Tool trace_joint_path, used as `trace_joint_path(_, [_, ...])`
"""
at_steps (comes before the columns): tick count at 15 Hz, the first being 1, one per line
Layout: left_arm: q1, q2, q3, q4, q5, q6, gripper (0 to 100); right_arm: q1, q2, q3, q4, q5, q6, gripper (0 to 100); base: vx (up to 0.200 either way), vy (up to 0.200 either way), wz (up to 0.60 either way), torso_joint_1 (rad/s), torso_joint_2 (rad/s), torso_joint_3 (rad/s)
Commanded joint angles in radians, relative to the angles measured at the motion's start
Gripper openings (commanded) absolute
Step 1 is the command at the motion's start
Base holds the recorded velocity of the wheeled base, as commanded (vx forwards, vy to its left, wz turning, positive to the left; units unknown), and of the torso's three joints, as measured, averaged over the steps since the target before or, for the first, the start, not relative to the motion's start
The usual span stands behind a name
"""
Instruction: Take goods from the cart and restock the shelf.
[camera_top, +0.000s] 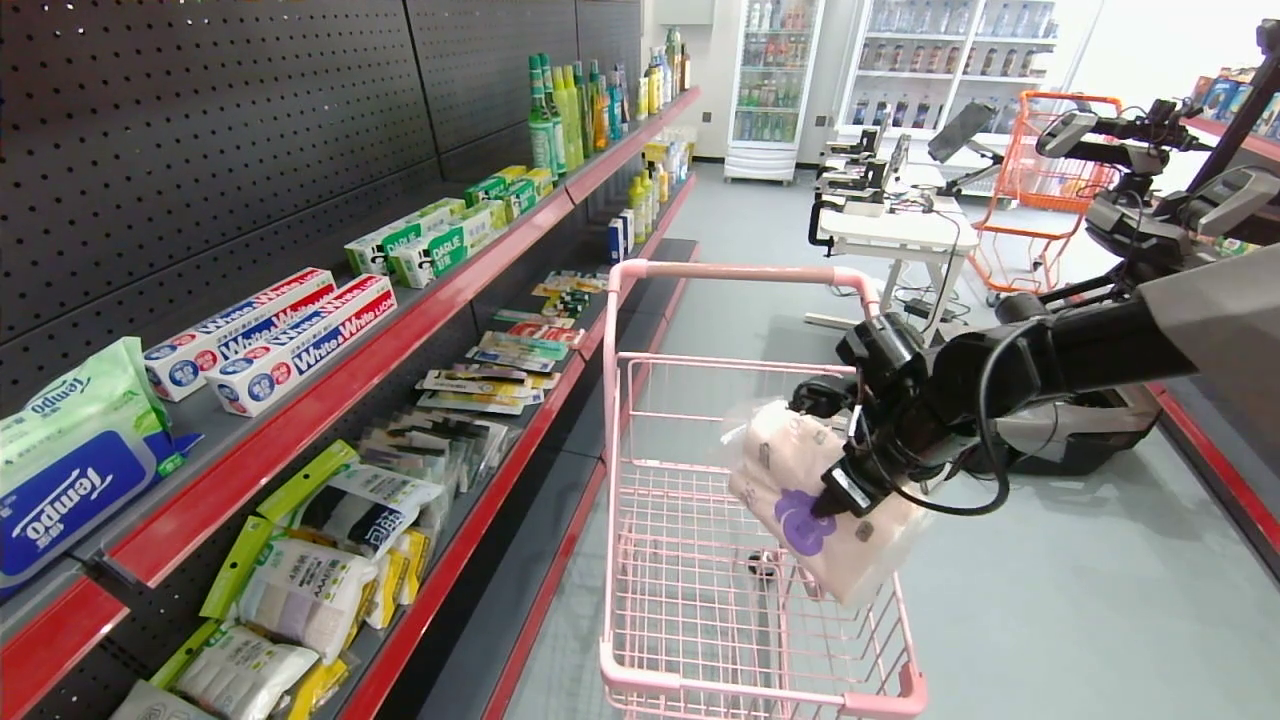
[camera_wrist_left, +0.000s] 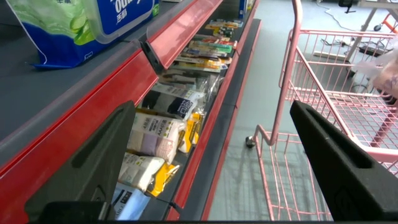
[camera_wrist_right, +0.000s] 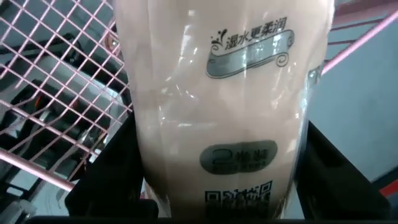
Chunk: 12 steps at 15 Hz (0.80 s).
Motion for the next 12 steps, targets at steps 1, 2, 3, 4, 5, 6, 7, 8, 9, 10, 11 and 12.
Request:
trace_joint_path(1, [0.000, 0.001, 0.000, 0.000, 0.001, 0.000, 100, -0.015, -0.083, -0.005, -0.032, 0.002, 0.008, 0, 0.000, 0.000, 0.00, 0.000, 0.00, 0.000])
trace_joint_path(2, [0.000, 0.001, 0.000, 0.000, 0.001, 0.000, 100, -0.021, -0.108, 0.003, -0.075, 0.002, 0.011, 0, 0.000, 0.000, 0.00, 0.000, 0.00, 0.000])
trace_joint_path(3, [0.000, 0.001, 0.000, 0.000, 0.001, 0.000, 100, -0.026, -0.140, 0.009, -0.123, 0.000, 0.017, 0, 0.000, 0.000, 0.00, 0.000, 0.00, 0.000])
trace_joint_path(4, [0.000, 0.001, 0.000, 0.000, 0.001, 0.000, 100, -0.030, -0.172, 0.006, -0.149, 0.000, 0.022, 0, 0.000, 0.000, 0.00, 0.000, 0.00, 0.000])
trace_joint_path(5, [0.000, 0.001, 0.000, 0.000, 0.001, 0.000, 100, -0.036, -0.204, 0.006, -0.162, 0.000, 0.020, 0, 0.000, 0.000, 0.00, 0.000, 0.00, 0.000])
trace_joint_path(6, [0.000, 0.001, 0.000, 0.000, 0.001, 0.000, 100, -0.041, -0.237, 0.008, -0.162, 0.000, 0.020, 0, 0.000, 0.000, 0.00, 0.000, 0.00, 0.000])
trace_joint_path(7, [0.000, 0.001, 0.000, 0.000, 0.001, 0.000, 100, -0.044, -0.276, 0.017, -0.162, 0.000, 0.022, 0, 0.000, 0.000, 0.00, 0.000, 0.00, 0.000])
trace_joint_path(8, [0.000, 0.001, 0.000, 0.000, 0.001, 0.000, 100, -0.047, -0.324, 0.040, -0.162, -0.001, 0.020, 0, 0.000, 0.000, 0.00, 0.000, 0.00, 0.000])
trace_joint_path(9, [0.000, 0.001, 0.000, 0.000, 0.001, 0.000, 100, -0.047, -0.369, 0.067, -0.162, -0.008, 0.014, 0, 0.000, 0.000, 0.00, 0.000, 0.00, 0.000])
trace_joint_path(10, [0.000, 0.001, 0.000, 0.000, 0.001, 0.000, 100, -0.044, -0.419, 0.104, -0.162, -0.020, 0.014, 0, 0.000, 0.000, 0.00, 0.000, 0.00, 0.000])
trace_joint_path(11, [0.000, 0.001, 0.000, 0.000, 0.001, 0.000, 100, -0.041, -0.474, 0.144, -0.165, -0.026, 0.013, 0, 0.000, 0.000, 0.00, 0.000, 0.00, 0.000])
trace_joint_path(12, [0.000, 0.001, 0.000, 0.000, 0.001, 0.001, 100, -0.040, -0.536, 0.192, -0.176, -0.026, 0.011, 0, 0.000, 0.000, 0.00, 0.000, 0.00, 0.000])
